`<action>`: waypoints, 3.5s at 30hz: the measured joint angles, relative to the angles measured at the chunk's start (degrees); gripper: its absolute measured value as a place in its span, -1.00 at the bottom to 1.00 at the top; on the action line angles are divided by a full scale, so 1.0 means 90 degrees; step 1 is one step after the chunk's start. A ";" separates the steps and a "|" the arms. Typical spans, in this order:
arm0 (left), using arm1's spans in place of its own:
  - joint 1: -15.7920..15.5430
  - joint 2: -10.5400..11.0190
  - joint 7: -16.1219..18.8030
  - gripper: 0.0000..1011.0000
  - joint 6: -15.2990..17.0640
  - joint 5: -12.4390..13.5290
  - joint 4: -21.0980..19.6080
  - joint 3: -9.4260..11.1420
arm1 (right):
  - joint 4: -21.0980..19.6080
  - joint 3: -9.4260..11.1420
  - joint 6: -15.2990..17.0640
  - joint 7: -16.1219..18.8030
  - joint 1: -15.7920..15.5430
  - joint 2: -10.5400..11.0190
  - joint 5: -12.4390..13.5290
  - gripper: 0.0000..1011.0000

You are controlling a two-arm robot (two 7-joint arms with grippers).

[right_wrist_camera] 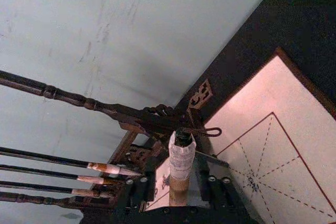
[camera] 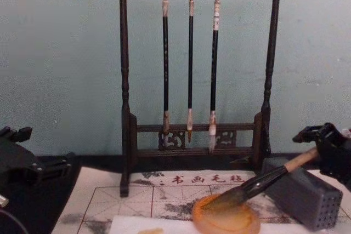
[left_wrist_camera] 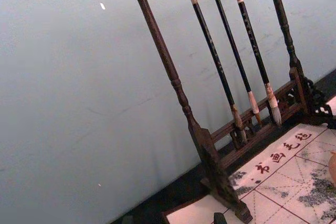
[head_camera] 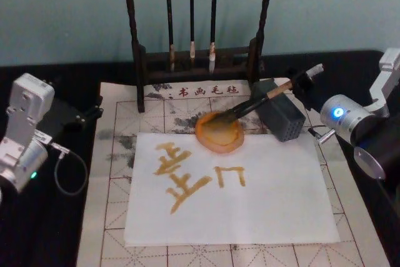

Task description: Pick up the brush from the inkstone, write on the paper, then place the brush back to its original position.

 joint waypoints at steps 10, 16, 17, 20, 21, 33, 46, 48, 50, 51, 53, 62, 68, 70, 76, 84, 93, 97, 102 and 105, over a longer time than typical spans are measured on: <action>0.0000 0.0000 0.0000 0.98 0.0000 0.0000 0.0000 0.0000 | 0.0000 0.0001 0.0005 0.0005 0.0000 0.0000 -0.0005 0.60; 0.0000 0.0000 0.0000 0.98 0.0000 0.0000 -0.0001 0.0000 | 0.0000 0.0001 0.0008 0.0005 0.0000 0.0000 -0.0005 0.90; 0.0000 0.0000 0.0000 0.98 0.0000 0.0000 0.0000 0.0000 | 0.0000 0.0001 0.0008 0.0005 0.0000 0.0000 -0.0005 0.93; 0.0000 0.0000 0.0000 0.98 0.0000 0.0000 0.0000 0.0000 | 0.0000 0.0001 0.0008 0.0005 0.0000 0.0000 -0.0005 0.98; 0.0000 0.0000 0.0000 0.98 0.0000 0.0000 -0.0001 0.0000 | 0.0000 0.0001 0.0008 0.0005 0.0000 0.0000 -0.0005 0.98; 0.0000 0.0000 0.0000 0.98 0.0000 0.0000 0.0000 0.0000 | -0.0105 -0.0086 -0.0125 0.0093 -0.0077 0.0127 -0.0003 0.98; 0.0000 0.0000 0.0000 0.98 0.0000 0.0000 0.0000 0.0000 | -0.0914 -0.0232 -0.0495 0.0381 -0.0728 0.0774 -0.0097 0.98; 0.0000 0.0000 0.0000 0.98 0.0000 0.0000 -0.0001 0.0000 | -0.1041 -0.0268 -0.0589 0.0466 -0.0843 0.0878 -0.0178 0.98; 0.0000 0.0000 0.0000 0.98 0.0000 0.0000 0.0000 0.0000 | -0.1214 -0.0328 -0.0739 0.0589 -0.0993 0.1026 -0.0329 0.98; 0.0000 0.0000 0.0000 0.98 0.0000 0.0000 -0.0001 0.0000 | -0.1268 -0.0354 -0.0800 0.0632 -0.1048 0.1078 -0.0390 0.98; 0.0000 0.0000 0.0000 0.98 0.0000 0.0000 0.0000 0.0000 | -0.1428 -0.0451 -0.1042 0.0755 -0.1188 0.1220 -0.0674 0.98; 0.0000 0.0000 0.0000 0.98 0.0000 0.0000 0.0000 0.0000 | -0.1750 -0.0807 -0.1922 0.0980 -0.1614 0.1525 -0.2167 0.98; 0.0000 0.0000 0.0000 0.98 0.0000 0.0000 0.0000 0.0000 | -0.1774 -0.0985 -0.2480 0.1011 -0.1780 0.1589 -0.3064 0.98; 0.0000 0.0000 0.0000 0.98 0.0000 0.0000 0.0000 0.0000 | -0.1733 -0.1059 -0.2717 0.1010 -0.1824 0.1590 -0.3414 0.98; 0.0000 0.0000 0.0000 0.98 0.0000 0.0000 0.0000 0.0000 | -0.1554 -0.1231 -0.3343 0.0939 -0.1889 0.1560 -0.4398 0.98; 0.0000 0.0000 0.0000 0.98 0.0000 0.0000 0.0000 0.0000 | -0.1315 -0.1371 -0.3834 0.0796 -0.1902 0.1483 -0.5315 0.98; 0.0000 0.0000 0.0000 0.98 0.0000 0.0000 0.0000 0.0000 | -0.1236 -0.1381 -0.3952 0.0728 -0.1901 0.1443 -0.5538 0.98; 0.0000 0.0000 0.0000 0.98 0.0000 0.0000 0.0000 0.0000 | -0.1246 -0.1378 -0.3935 0.0736 -0.1899 0.1449 -0.5503 0.98; 0.0000 0.0000 0.0000 0.98 0.0000 0.0000 0.0000 0.0000 | -0.1258 -0.1374 -0.3916 0.0743 -0.1897 0.1455 -0.5471 0.98; 0.0000 0.0000 0.0000 0.98 0.0000 0.0000 0.0000 0.0000 | -0.1263 -0.1372 -0.3907 0.0746 -0.1896 0.1456 -0.5459 0.98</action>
